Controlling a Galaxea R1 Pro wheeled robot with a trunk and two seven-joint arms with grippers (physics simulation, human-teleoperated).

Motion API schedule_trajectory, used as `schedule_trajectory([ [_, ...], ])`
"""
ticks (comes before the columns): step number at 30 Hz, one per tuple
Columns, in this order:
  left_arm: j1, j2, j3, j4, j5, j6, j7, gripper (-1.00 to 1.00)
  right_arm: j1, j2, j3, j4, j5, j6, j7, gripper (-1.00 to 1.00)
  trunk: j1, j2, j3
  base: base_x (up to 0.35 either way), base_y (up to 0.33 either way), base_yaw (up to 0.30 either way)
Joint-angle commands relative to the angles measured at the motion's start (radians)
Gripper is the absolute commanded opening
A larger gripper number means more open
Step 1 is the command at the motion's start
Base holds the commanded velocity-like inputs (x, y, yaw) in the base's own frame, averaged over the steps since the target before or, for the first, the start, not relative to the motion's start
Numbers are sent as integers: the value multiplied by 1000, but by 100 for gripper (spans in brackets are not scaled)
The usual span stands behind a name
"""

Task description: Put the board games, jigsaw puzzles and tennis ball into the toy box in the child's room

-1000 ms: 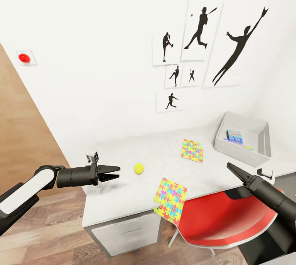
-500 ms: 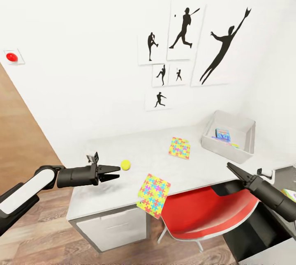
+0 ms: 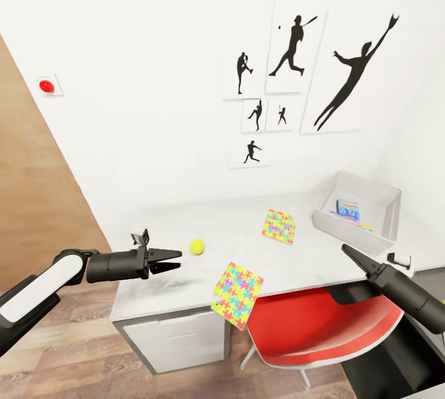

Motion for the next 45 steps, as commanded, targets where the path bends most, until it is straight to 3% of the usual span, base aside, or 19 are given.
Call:
schedule_trajectory([
  [1,-2,0,-3,1,0,1,-4,100,-1,0,-1,0,-2,-5,1,100,1,-2,-1,0,-1,191],
  [25,-2,-4,-4,-1,0,1,-6,100,0,-1,-1,0,-3,-24,0,100,1,-2,36,-36,-80,98],
  [45,-2,-4,-4,-1,0,1,-8,100,0,-1,-2,1,-5,-24,2,100,1,-2,69,-42,-37,6],
])
